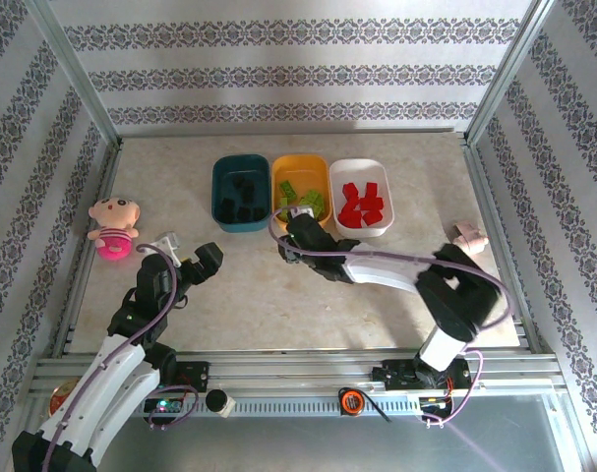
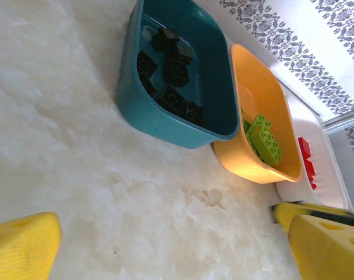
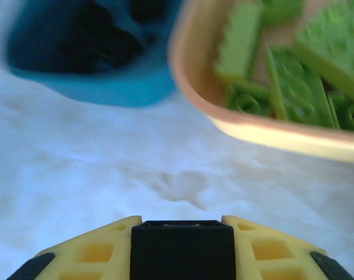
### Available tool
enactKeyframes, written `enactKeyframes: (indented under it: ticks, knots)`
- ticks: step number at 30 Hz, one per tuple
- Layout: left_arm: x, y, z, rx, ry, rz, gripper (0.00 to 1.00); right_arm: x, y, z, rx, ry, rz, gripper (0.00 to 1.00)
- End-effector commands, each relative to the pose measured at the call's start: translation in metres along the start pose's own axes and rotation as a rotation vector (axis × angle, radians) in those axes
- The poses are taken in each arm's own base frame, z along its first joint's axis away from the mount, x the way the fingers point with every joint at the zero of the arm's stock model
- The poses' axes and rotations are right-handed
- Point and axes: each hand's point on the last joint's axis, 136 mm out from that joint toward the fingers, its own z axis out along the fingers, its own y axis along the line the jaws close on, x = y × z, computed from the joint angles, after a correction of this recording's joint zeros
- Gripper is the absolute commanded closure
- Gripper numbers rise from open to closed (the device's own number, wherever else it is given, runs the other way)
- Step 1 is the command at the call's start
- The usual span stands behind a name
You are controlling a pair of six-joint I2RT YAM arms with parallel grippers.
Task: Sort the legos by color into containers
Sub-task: Pick up the lego from the center of the table, then place the lego in the container.
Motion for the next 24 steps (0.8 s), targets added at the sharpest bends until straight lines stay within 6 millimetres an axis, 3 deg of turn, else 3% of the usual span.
enactKeyframes:
  ticks: [1,3,7,11,16,20,24]
  knots:
    - [0.011,0.013,-0.002,-0.047,0.028,0.033,0.00,-0.025,0.040,-0.020,-0.149,0.005,-0.068,0.69]
    - [0.012,0.016,-0.003,-0.057,0.024,0.030,0.00,-0.037,0.054,-0.012,-0.176,0.021,-0.092,0.69]
    - [0.012,0.016,-0.004,-0.050,0.016,0.026,0.00,-0.057,0.069,0.032,-0.175,0.039,-0.073,0.69]
    - [0.012,0.016,-0.004,-0.047,0.017,0.028,0.00,-0.082,0.057,0.077,-0.094,0.001,-0.030,0.69]
    - [0.013,0.014,-0.004,-0.038,0.023,0.026,0.00,-0.099,0.041,0.108,-0.033,-0.002,0.011,0.60]
    - [0.011,0.013,-0.005,-0.039,0.018,0.035,0.00,-0.111,0.038,0.106,-0.022,-0.024,0.019,0.32]
    - [0.006,0.009,-0.006,-0.030,0.003,0.038,0.00,-0.137,0.049,0.067,-0.067,-0.116,-0.001,0.19]
